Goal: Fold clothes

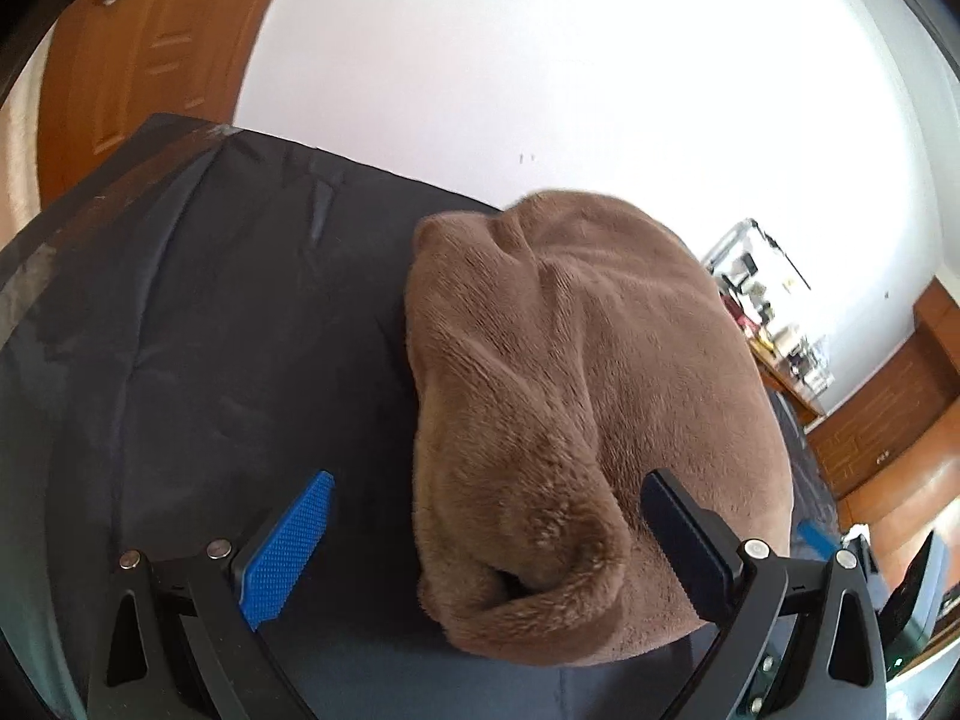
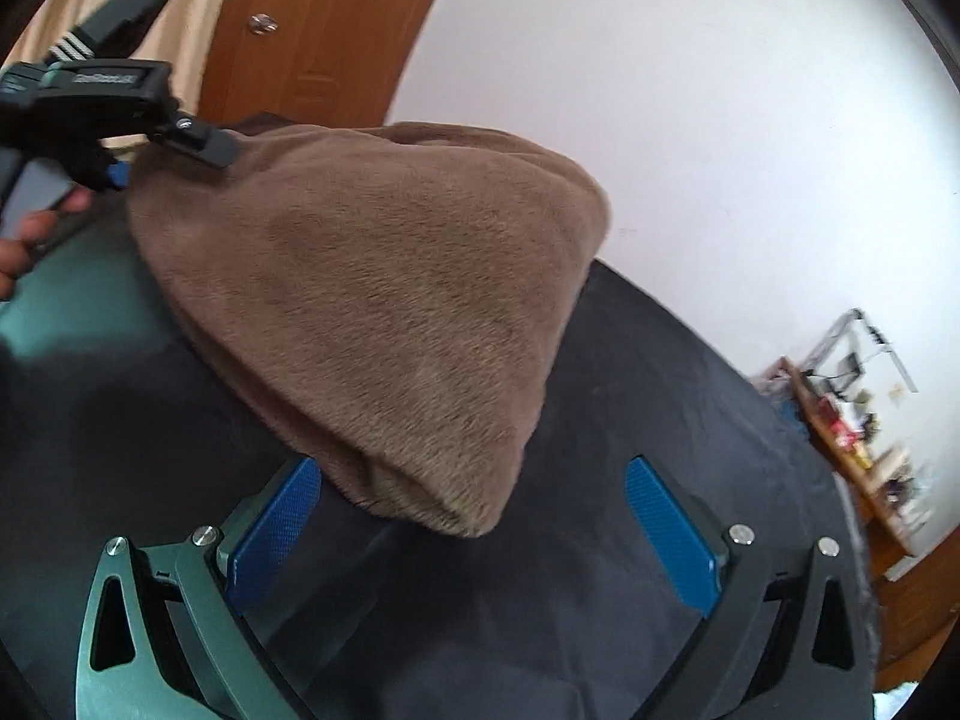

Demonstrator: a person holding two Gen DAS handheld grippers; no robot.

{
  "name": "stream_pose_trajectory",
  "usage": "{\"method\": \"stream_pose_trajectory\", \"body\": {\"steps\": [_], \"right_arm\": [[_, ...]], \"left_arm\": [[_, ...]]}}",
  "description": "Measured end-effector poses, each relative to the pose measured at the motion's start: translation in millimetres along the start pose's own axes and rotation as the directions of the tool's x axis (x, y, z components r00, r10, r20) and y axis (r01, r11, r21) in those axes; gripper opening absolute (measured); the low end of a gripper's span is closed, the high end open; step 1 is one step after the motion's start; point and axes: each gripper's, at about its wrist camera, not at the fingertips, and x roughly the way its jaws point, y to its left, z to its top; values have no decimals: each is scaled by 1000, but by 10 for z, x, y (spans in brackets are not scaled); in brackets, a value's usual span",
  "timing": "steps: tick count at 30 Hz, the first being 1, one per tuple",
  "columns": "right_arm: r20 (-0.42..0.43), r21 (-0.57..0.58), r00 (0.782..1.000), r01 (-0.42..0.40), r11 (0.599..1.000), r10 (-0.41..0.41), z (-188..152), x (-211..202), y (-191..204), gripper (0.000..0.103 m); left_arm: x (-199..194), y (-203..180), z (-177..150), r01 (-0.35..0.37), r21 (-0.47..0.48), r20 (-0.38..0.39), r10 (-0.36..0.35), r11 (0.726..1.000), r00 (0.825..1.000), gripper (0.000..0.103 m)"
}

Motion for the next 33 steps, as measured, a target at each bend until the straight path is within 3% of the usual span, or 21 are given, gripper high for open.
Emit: {"method": "stream_pose_trajectory", "body": {"steps": [7, 11, 18, 26, 30, 33], "right_arm": [[52, 151, 998, 28, 988, -36, 18, -143, -245, 102], [37, 200, 997, 60, 978, -68, -8, -166, -365, 102], [-46, 221, 995, 92, 971, -84, -14, -33, -471, 102], [-65, 226, 995, 93, 970, -80, -111, -55, -407, 102], [11, 201, 998, 65, 977, -69, -87, -184, -348, 102], [71, 196, 996, 39, 980, -54, -66, -281, -309, 102]], "left_arm": [[154, -14, -37, -8, -14, -48, 7, 1000, 999, 103], [147, -32, -51, -8, -15, -49, 7, 1000, 999, 103], [119, -52, -100, -55, 42, -46, 57, 998, 997, 103], [130, -49, -66, -54, 49, -43, 57, 997, 997, 103], [41, -4, -43, -25, -8, -28, 25, 1000, 999, 103], [-161, -79, 10, 2, 2, 52, -2, 1000, 999, 103]]}}
